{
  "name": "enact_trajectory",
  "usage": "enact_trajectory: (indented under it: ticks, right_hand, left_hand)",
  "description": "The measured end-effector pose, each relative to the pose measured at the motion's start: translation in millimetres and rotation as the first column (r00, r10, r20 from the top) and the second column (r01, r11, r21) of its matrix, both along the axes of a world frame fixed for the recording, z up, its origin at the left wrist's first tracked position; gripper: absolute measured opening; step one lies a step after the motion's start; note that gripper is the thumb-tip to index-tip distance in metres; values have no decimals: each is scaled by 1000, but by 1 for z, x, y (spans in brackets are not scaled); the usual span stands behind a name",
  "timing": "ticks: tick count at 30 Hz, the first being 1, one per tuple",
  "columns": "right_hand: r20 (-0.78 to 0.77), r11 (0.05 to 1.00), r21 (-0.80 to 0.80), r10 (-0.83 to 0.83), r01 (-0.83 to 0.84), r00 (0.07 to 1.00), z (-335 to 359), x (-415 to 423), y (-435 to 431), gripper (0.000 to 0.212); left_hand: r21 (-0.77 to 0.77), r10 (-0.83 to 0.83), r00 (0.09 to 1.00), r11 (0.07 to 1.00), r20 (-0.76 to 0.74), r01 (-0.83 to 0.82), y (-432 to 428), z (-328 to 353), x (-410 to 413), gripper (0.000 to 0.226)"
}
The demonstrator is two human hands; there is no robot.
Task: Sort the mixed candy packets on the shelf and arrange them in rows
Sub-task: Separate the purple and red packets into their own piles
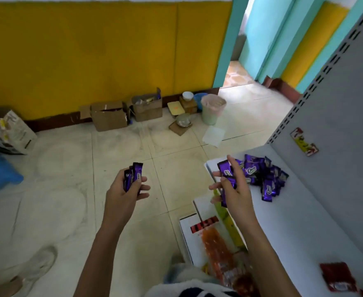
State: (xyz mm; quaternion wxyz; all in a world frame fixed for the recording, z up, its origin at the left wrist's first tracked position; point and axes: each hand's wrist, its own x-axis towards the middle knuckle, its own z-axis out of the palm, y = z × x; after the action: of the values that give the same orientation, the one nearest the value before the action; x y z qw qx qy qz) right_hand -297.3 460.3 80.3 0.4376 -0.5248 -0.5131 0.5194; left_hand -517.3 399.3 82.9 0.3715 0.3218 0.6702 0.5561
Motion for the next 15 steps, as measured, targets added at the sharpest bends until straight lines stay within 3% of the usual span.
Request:
enact_trajectory:
  ticks: [5, 8, 12, 15]
  right_hand:
    - [79, 971, 10, -238, 238, 968, 10, 23, 59, 48]
    - [222, 901, 39, -430, 433, 875, 2, 45, 71, 48]
    - [322, 769, 25, -611, 639, 723, -13, 68, 78, 49]
    - [411, 695, 30, -664, 719, 625, -24, 80, 80, 52]
  left_hand:
    - [51, -257, 966, 965, -32, 258, 102, 8, 20, 25]
    - [46, -445, 895, 895, 9, 444, 153, 0, 40, 21]
    - [12, -708, 705, 706, 40, 708, 207, -16, 79, 22]
    - [-40, -843, 530, 535, -92, 844, 229, -34, 107, 24]
